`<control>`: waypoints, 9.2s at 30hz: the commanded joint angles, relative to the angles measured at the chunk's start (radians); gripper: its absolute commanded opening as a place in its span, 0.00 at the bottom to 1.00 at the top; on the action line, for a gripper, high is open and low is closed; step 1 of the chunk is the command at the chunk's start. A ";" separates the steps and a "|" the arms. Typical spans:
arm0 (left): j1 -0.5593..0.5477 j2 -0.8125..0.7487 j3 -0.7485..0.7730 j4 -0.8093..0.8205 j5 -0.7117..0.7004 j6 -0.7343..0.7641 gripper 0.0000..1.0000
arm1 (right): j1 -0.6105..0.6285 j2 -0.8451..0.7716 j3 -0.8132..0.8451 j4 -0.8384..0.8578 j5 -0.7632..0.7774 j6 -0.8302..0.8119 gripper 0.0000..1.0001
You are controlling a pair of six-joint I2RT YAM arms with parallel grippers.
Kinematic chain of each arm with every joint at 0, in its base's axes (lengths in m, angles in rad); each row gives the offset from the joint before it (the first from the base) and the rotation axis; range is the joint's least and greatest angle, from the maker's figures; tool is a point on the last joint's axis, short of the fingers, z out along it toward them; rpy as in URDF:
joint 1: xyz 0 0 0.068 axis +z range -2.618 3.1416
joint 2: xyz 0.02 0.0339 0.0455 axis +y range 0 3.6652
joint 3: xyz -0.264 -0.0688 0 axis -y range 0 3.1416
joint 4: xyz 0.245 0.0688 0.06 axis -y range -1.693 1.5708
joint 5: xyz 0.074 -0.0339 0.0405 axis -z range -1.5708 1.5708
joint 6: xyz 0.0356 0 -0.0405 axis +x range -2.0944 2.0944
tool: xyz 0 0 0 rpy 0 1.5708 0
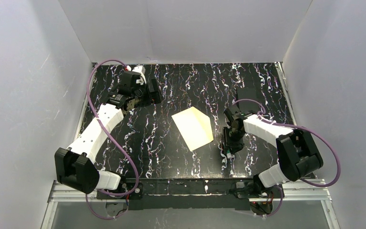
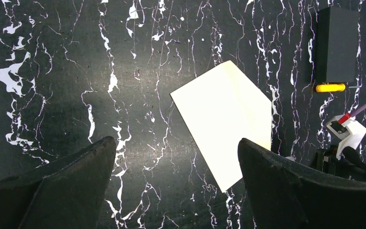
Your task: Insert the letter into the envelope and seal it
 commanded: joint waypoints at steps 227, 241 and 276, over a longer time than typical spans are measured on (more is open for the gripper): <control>0.140 0.039 0.204 0.094 0.693 -0.310 0.00 | -0.030 0.279 0.432 0.106 0.368 -0.060 0.06; 0.080 0.075 0.216 0.018 0.634 -0.225 0.00 | -0.031 0.341 0.441 0.132 0.348 -0.070 0.52; 0.079 0.050 0.211 -0.054 0.607 -0.163 0.00 | -0.049 0.408 0.480 0.330 -0.284 -0.101 0.65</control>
